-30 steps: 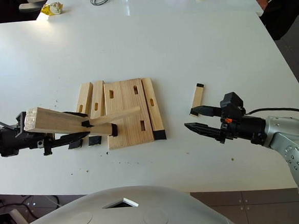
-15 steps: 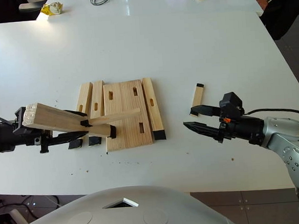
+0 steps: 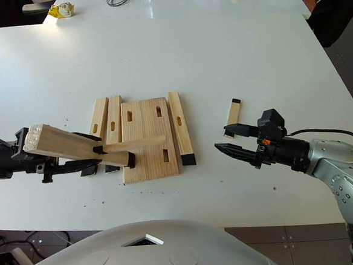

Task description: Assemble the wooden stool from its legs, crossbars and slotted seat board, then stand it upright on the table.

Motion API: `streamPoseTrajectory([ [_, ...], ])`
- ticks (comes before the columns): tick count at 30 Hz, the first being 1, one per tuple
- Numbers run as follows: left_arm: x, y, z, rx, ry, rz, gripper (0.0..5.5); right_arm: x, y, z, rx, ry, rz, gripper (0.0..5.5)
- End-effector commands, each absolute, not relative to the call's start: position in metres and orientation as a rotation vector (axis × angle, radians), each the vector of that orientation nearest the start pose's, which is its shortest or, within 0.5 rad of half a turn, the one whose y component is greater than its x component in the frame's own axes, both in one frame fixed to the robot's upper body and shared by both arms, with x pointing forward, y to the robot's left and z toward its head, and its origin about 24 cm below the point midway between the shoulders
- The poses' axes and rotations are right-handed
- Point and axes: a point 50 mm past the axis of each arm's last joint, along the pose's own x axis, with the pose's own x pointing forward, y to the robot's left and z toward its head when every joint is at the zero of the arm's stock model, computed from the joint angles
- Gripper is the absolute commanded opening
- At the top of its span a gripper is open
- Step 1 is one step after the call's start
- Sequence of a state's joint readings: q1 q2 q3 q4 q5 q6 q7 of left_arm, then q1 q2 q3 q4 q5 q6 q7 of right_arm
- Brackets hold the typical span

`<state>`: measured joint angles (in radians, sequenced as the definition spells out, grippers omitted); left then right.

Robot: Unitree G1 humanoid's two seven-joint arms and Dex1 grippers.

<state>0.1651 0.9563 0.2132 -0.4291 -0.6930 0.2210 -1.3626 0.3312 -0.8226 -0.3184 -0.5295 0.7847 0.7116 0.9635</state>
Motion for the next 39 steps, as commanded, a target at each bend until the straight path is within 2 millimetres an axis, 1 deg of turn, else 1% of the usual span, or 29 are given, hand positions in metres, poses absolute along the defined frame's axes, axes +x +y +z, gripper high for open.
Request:
streamPoseTrajectory([
  [1,0.174,0.227,0.145,0.379,0.274,-1.516,2.08,0.165,-0.233,0.116,0.075,0.468,0.990,3.41],
  [5,0.174,0.226,0.140,0.389,0.353,-1.496,2.08,0.165,-0.232,0.115,0.070,0.471,0.993,3.41],
  [10,0.180,0.231,0.139,0.375,0.407,-1.406,2.08,0.164,-0.232,0.116,0.074,0.467,0.982,3.41],
  [16,0.190,0.229,0.141,0.335,0.426,-1.274,2.08,0.164,-0.231,0.115,0.077,0.456,0.968,3.41],
  [19,0.190,0.227,0.143,0.304,0.419,-1.249,2.08,0.163,-0.231,0.116,0.081,0.447,0.957,3.41],
  [24,0.182,0.225,0.142,0.299,0.399,-1.263,2.08,0.162,-0.231,0.116,0.084,0.440,0.946,3.41],
  [31,0.183,0.228,0.140,0.340,0.366,-1.292,2.08,0.166,-0.232,0.118,0.072,0.424,0.943,3.41],
  [39,0.193,0.221,0.162,0.254,0.261,-1.314,2.08,0.167,-0.231,0.116,0.065,0.417,0.939,3.41],
])
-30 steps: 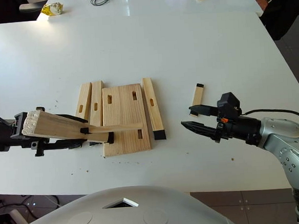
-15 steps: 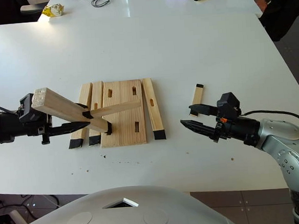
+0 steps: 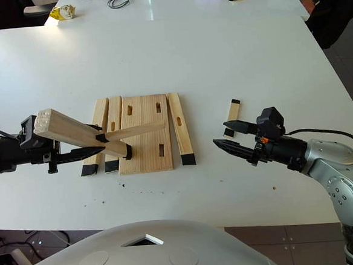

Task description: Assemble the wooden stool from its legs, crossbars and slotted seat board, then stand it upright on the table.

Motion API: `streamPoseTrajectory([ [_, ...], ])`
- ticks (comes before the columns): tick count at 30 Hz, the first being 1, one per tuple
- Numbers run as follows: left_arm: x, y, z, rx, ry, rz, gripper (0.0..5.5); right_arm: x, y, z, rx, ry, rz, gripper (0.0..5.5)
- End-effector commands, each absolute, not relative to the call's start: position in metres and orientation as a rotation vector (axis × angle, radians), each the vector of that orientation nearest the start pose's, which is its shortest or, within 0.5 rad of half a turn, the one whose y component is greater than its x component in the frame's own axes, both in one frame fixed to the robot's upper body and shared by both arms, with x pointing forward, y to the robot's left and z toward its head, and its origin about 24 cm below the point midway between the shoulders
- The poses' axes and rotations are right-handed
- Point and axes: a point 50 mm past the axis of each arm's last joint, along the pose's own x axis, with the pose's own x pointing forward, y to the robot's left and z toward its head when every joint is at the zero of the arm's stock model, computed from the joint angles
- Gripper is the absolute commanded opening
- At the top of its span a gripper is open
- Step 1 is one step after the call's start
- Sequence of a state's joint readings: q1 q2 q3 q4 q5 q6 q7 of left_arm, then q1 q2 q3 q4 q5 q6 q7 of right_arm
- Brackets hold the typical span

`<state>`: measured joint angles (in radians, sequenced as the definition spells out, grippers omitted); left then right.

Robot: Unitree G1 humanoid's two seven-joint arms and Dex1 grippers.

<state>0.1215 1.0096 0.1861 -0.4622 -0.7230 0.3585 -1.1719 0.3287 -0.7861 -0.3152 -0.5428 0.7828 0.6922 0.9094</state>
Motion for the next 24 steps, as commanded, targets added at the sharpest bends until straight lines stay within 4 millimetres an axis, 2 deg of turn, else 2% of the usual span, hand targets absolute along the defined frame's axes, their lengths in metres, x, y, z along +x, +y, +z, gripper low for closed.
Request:
streamPoseTrajectory([
  [1,0.194,0.221,0.164,0.247,0.257,-1.315,2.08,0.167,-0.231,0.116,0.065,0.417,0.938,3.41],
  [15,0.201,0.215,0.182,0.268,0.158,-1.329,2.08,0.167,-0.232,0.116,0.077,0.398,0.923,3.41],
  [24,0.196,0.220,0.179,0.308,0.192,-1.378,2.08,0.165,-0.231,0.114,0.082,0.399,0.918,3.41],
])
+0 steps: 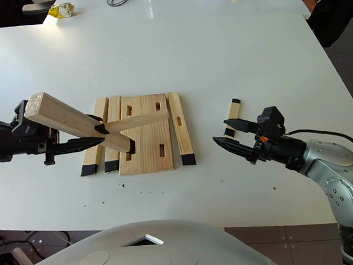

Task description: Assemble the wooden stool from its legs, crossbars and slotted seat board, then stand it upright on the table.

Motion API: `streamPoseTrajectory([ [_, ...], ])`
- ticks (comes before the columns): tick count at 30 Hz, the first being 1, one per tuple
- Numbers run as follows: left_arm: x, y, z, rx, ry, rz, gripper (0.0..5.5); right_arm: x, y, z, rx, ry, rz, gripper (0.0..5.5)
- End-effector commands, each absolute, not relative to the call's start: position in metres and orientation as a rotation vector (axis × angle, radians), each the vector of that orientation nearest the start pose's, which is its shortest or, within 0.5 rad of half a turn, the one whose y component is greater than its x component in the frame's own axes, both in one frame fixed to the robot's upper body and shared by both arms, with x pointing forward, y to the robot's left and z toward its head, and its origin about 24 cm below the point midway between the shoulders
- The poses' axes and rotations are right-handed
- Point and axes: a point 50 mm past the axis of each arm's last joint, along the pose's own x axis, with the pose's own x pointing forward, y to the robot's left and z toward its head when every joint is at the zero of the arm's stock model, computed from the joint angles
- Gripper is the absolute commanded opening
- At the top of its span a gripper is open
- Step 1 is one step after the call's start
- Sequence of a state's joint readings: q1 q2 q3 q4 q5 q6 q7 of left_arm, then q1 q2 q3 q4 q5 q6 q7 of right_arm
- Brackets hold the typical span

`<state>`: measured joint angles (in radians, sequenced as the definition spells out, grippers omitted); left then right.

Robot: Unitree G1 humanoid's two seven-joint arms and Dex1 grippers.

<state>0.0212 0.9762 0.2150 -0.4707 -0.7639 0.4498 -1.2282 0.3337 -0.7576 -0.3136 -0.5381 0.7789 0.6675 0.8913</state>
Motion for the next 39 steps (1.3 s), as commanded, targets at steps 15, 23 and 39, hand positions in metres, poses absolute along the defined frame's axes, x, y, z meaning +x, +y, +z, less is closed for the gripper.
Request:
streamPoseTrajectory([
  [15,0.198,0.229,0.166,0.341,0.224,-1.367,2.08,0.167,-0.230,0.113,0.081,0.403,0.926,3.41],
  [23,0.194,0.227,0.161,0.325,0.234,-1.365,2.08,0.167,-0.228,0.113,0.085,0.403,0.932,3.41],
  [39,0.186,0.227,0.153,0.332,0.253,-1.386,2.08,0.166,-0.227,0.113,0.087,0.406,0.938,3.41],
])
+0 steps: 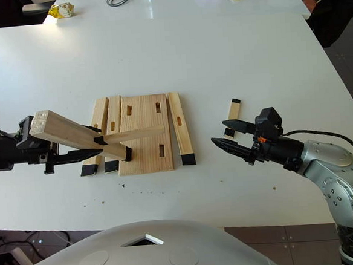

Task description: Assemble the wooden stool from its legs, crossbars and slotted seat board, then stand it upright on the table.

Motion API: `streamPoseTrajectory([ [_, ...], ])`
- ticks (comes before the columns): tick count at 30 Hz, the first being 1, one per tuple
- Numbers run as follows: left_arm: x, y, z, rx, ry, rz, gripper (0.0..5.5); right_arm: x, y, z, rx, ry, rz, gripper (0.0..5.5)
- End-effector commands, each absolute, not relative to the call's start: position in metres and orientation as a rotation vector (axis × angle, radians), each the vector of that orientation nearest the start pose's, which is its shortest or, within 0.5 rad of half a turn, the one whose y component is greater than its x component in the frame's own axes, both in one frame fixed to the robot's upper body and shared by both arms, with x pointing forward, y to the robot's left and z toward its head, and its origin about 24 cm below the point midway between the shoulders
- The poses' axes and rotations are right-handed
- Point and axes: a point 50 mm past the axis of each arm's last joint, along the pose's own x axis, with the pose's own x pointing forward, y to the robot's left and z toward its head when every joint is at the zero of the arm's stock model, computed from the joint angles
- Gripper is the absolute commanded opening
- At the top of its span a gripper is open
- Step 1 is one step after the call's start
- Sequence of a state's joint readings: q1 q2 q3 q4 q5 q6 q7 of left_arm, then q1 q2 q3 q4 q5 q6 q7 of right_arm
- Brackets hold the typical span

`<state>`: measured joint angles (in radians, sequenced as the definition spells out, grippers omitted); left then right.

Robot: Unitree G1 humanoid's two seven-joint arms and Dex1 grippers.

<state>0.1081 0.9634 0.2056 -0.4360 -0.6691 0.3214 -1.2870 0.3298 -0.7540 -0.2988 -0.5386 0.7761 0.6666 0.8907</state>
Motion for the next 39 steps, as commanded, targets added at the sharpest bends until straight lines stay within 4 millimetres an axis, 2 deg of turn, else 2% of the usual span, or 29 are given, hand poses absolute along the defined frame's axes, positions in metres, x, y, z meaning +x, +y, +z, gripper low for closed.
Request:
streamPoseTrajectory([
  [1,0.186,0.227,0.153,0.333,0.256,-1.389,2.08,0.166,-0.227,0.113,0.087,0.406,0.937,3.41],
  [10,0.186,0.231,0.149,0.352,0.304,-1.403,2.08,0.166,-0.226,0.112,0.090,0.407,0.937,3.41],
  [16,0.196,0.237,0.152,0.356,0.332,-1.376,2.08,0.165,-0.226,0.111,0.090,0.410,0.936,3.41],
  [27,0.199,0.241,0.157,0.385,0.354,-1.420,2.08,0.164,-0.225,0.109,0.091,0.405,0.921,3.41],
  [33,0.197,0.240,0.145,0.435,0.391,-1.447,2.08,0.165,-0.224,0.110,0.090,0.400,0.923,3.41],
  [39,0.194,0.229,0.132,0.437,0.398,-1.470,2.08,0.167,-0.221,0.110,0.084,0.408,0.948,3.41],
])
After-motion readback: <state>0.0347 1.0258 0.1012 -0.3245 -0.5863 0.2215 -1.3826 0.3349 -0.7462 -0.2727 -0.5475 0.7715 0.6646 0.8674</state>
